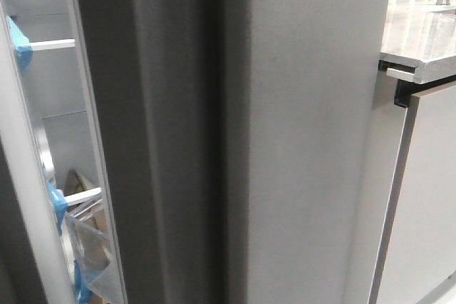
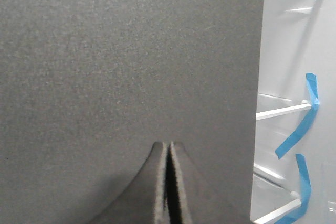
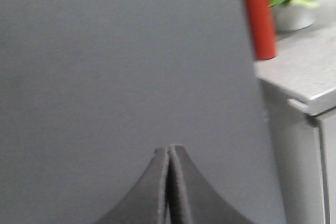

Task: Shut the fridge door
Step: 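Push the grey fridge door shut with both closed grippers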

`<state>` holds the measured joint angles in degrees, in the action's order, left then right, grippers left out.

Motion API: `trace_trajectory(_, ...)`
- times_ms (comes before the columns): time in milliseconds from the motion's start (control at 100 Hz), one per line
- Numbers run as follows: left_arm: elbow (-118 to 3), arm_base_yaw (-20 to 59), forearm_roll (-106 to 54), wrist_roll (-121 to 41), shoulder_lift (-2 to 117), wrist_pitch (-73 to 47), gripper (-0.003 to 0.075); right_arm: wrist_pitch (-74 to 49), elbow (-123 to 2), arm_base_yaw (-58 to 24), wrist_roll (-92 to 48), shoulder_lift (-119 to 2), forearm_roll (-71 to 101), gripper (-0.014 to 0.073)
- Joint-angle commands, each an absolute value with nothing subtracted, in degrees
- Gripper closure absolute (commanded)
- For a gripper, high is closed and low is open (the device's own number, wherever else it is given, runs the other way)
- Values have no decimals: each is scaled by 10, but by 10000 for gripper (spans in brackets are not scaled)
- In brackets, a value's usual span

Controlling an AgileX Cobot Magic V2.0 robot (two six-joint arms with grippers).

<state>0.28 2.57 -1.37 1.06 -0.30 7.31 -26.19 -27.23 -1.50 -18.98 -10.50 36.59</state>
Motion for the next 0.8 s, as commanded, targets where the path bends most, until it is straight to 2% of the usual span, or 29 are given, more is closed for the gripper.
trace_trajectory(0,23,28,-17,13,-15,115,740,-310,-360,-11,-224,-155,366,638)
trace_trajectory(110,23,28,-17,13,-15,115,740,-353,-444,-23,-240,-199,366,638)
trace_trajectory(380,23,28,-17,13,-15,115,740,-382,-593,-132,-244,-310,367,638)
trace_trajectory(609,23,28,-17,13,-15,115,740,-380,-679,-206,-254,-404,369,638)
trace_trajectory(789,23,28,-17,13,-15,115,740,-370,-724,-227,-258,-473,371,638)
